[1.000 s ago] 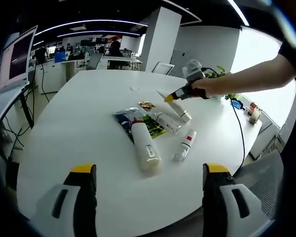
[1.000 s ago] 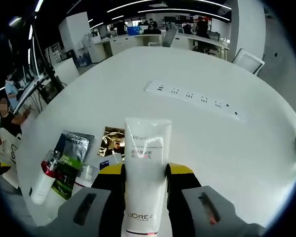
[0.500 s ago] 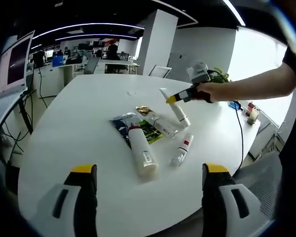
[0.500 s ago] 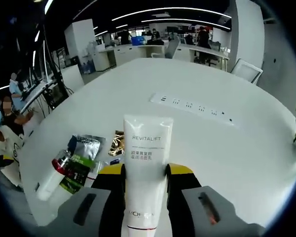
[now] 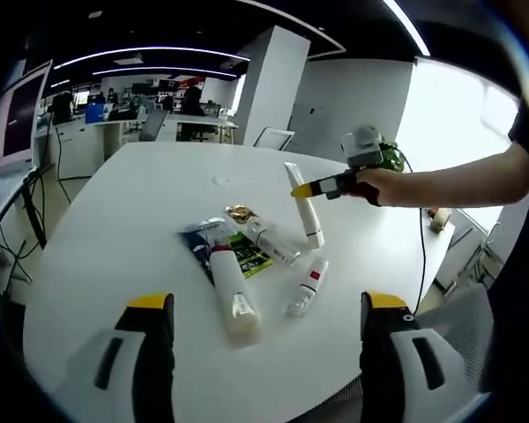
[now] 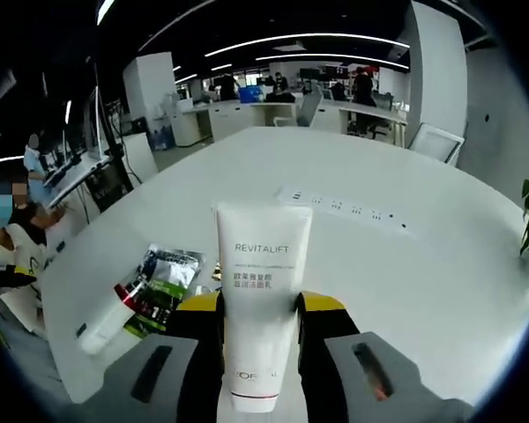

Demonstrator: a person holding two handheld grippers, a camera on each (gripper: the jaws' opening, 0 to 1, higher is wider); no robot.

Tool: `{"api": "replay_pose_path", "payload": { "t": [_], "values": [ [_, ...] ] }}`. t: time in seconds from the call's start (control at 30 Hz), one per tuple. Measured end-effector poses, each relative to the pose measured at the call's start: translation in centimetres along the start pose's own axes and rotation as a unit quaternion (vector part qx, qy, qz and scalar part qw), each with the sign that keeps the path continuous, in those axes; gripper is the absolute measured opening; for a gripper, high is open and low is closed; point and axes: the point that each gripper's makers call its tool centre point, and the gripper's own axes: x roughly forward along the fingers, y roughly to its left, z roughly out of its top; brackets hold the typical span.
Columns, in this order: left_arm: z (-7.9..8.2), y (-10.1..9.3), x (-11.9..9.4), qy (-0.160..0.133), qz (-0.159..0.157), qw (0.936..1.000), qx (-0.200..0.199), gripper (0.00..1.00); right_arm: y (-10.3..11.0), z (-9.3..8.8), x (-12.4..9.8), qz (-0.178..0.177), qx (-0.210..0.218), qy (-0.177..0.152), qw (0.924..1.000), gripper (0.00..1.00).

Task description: Arrange the skincare products in the storage area until every visible bottle or jar stands upright without overlapping.

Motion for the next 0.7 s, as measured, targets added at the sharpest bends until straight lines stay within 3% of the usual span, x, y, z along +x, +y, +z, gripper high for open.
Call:
{"api": "replay_pose_path", "payload": {
  "t": [0.7],
  "values": [
    [3.2,-3.2,0.8,-0.027,-0.035,0.9989,0.018,0.79,2.4,0.6,-4.4,0.005,-0.014,-0.054,0.9984,0.3]
  ]
}}
